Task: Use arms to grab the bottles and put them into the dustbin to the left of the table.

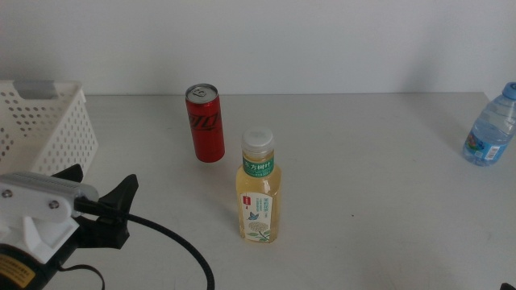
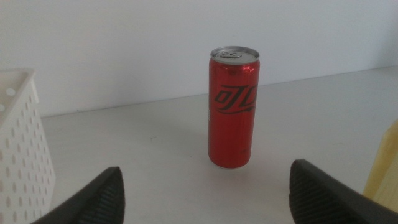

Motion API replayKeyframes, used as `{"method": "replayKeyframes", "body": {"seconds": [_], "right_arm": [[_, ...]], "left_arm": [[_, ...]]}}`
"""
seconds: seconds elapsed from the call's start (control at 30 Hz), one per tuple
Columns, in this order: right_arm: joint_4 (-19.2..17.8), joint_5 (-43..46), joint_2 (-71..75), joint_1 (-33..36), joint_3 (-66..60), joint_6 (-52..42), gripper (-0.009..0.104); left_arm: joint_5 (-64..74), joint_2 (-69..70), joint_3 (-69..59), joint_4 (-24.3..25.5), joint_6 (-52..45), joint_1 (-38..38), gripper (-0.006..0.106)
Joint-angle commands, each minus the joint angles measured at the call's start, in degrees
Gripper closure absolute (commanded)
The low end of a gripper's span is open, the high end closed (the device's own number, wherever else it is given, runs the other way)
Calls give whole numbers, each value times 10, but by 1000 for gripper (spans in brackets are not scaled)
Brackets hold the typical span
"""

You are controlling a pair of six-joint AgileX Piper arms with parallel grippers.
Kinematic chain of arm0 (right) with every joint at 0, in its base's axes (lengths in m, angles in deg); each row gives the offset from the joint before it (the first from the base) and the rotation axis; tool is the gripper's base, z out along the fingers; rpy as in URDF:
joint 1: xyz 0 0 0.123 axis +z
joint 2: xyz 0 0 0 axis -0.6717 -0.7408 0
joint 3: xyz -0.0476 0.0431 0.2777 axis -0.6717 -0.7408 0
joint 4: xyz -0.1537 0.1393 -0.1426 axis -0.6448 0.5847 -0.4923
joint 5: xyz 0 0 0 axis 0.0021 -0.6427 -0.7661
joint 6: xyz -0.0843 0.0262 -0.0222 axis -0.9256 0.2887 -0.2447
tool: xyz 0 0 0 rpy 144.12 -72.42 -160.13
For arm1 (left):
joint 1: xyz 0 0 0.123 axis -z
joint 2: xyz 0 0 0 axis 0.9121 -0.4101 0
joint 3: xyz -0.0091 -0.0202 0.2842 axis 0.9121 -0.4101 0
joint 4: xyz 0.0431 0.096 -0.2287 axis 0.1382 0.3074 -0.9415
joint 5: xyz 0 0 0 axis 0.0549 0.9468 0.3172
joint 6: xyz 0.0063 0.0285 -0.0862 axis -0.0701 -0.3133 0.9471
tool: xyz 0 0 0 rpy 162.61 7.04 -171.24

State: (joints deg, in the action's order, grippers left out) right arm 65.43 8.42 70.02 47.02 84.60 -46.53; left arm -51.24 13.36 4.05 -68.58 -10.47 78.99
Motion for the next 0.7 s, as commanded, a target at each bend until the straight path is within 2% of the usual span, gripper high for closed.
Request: {"method": "replayKeyframes", "body": {"seconds": [0.0, 0.23, 0.43, 0.67], "right_arm": [[-5, 38, 12, -3, 6, -7, 20], [-5, 38, 12, -3, 6, -7, 20], [-5, 37, 12, -3, 6, -7, 20], [-5, 37, 12, -3, 6, -7, 20]], "left_arm": [[-102, -36, 19, -1, 2, 5, 12], [-214, -113, 16, 17, 7, 5, 12], [-246, -136, 16, 42, 7, 5, 12], [-250, -147, 16, 48, 12, 5, 12]]}}
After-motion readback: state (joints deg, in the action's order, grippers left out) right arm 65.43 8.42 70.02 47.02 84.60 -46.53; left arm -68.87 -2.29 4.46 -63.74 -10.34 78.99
